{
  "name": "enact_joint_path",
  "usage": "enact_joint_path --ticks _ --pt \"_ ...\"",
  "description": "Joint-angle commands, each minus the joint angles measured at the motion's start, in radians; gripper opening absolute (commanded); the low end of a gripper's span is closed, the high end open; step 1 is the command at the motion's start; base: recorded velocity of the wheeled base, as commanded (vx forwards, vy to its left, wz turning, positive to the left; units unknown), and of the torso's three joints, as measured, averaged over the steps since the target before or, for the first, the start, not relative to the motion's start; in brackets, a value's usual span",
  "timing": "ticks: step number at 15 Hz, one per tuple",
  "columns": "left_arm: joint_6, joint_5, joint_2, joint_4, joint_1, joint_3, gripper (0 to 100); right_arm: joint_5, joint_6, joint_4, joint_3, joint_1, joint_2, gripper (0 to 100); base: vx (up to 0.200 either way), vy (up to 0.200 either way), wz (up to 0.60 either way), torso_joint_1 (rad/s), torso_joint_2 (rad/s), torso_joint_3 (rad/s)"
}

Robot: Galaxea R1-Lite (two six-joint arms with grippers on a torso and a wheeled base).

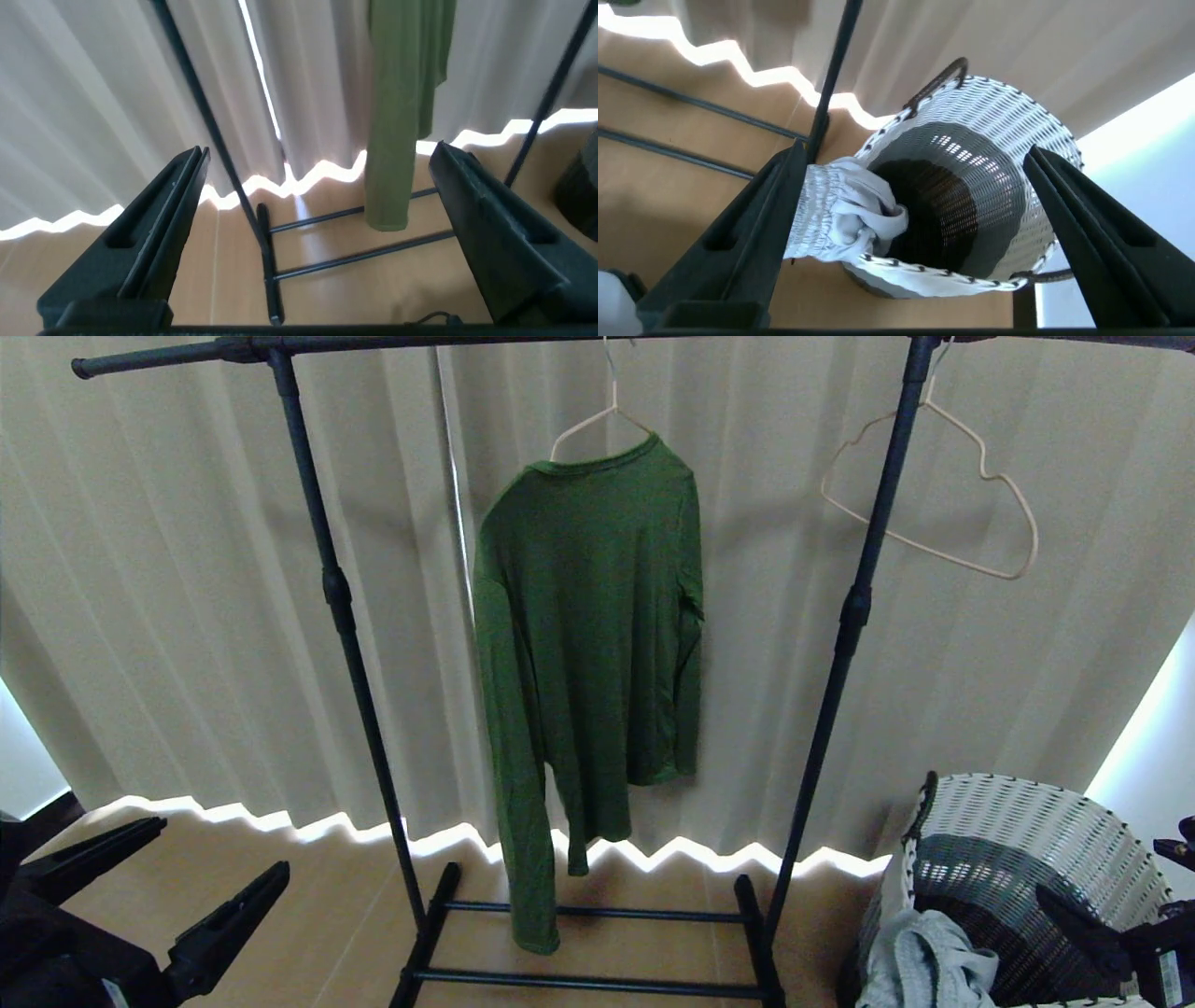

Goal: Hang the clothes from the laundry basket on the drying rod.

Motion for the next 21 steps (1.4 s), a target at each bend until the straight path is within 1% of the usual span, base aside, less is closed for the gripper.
enact_joint_path --ticks 1,7,9,12,13,16,17,18,19,21 --pt "0.0 0.001 0.006 0.0 0.0 0.001 100 0.0 -0.001 -0.001 -0.001 -0.002 0.0 100 0.2 0.0 0.0 0.002 0.0 0.002" --pt "0.0 0.001 0.013 -0.003 -0.011 0.002 100 0.002 0.001 0.007 0.023 -0.05 0.026 100 0.2 0.0 0.0 0.004 0.0 0.002" --pt "-0.003 0.001 0.013 -0.003 -0.028 0.004 100 0.002 -0.001 0.001 0.018 -0.05 0.078 100 0.0 0.0 0.0 0.0 0.0 0.0" --pt "-0.003 0.001 0.011 -0.003 -0.029 0.002 100 0.008 -0.005 -0.001 0.018 -0.045 0.209 100 0.0 0.0 0.0 0.0 0.0 0.0" --pt "-0.003 0.002 0.009 -0.003 -0.029 0.002 100 0.008 -0.033 0.001 0.026 -0.041 0.246 100 0.0 0.0 0.0 0.0 0.0 0.0" --pt "-0.003 0.002 0.009 -0.003 -0.028 0.002 100 0.007 -0.208 0.009 0.079 -0.041 0.325 100 0.0 0.0 0.0 0.0 0.0 0.0" --pt "-0.003 0.002 0.008 -0.003 -0.028 0.004 100 0.005 -0.246 0.01 0.088 -0.039 0.359 100 0.0 0.0 0.0 0.0 0.0 0.0" --pt "-0.003 0.002 0.008 -0.003 -0.029 0.004 100 0.005 -0.257 0.01 0.088 -0.037 0.373 100 0.0 0.0 0.0 0.0 0.0 0.0" --pt "-0.003 0.002 0.006 -0.003 -0.029 0.004 100 0.008 -0.267 0.004 0.09 -0.018 0.414 100 0.0 0.0 0.0 0.0 0.0 0.0" --pt "-0.003 0.002 0.006 -0.003 -0.029 0.004 100 0.011 -0.266 -0.001 0.088 0.015 0.44 100 0.0 0.0 0.0 0.0 0.0 0.0"
